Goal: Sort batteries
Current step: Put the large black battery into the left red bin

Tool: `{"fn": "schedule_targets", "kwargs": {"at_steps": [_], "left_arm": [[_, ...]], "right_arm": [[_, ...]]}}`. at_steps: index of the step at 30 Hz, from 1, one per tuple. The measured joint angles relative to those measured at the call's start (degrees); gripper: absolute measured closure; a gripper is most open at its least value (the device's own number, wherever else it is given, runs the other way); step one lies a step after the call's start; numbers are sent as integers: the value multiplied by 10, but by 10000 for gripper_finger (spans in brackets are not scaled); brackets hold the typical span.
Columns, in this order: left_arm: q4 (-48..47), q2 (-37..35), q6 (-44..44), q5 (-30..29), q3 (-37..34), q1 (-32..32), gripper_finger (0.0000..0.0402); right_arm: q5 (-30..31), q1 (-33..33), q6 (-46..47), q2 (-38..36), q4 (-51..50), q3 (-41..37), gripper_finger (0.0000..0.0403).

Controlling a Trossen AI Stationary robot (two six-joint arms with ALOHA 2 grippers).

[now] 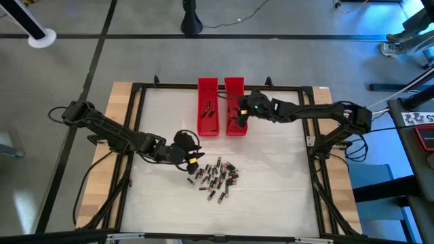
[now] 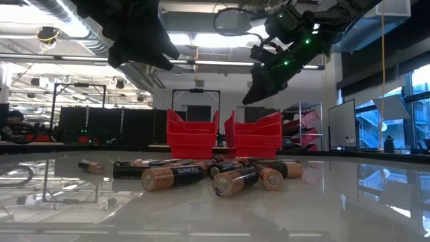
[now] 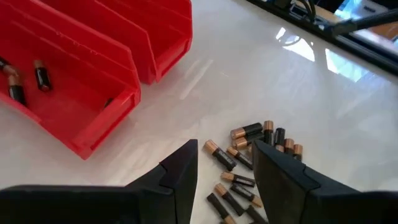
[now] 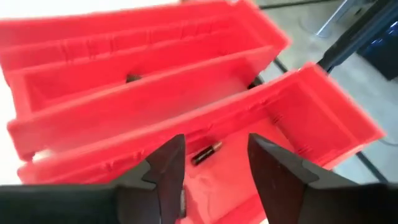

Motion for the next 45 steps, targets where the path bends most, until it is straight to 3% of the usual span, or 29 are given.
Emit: {"fn": "schedule_targets", "kwargs": {"at_steps": [3, 9, 15, 20, 22, 29, 37, 45], "left_arm": [[0, 1, 30, 0, 0, -1, 261], [0, 19, 115, 9, 0, -1, 261], [-20, 46, 159, 113, 0, -1, 261], [-51, 72, 140, 144, 0, -4, 261], [-42, 83, 150, 144, 0, -4, 261], [-3, 121, 181, 144, 0, 2, 261], [18, 139, 183, 144, 0, 5, 261], [21, 139, 169, 142, 0, 16, 261]], "right_arm": [[-19, 2, 1, -16, 8, 0, 225], [-128, 48, 7, -54, 19, 0, 224], [-238, 148, 17, -45, 16, 1, 224], [-244, 238, 18, 5, 13, 1, 224], [-235, 260, 20, 25, 15, 1, 224], [-90, 299, 133, 69, 8, 1, 223], [-69, 308, 258, 74, -33, 0, 223], [-4, 336, 322, 89, -61, 0, 223]]}}
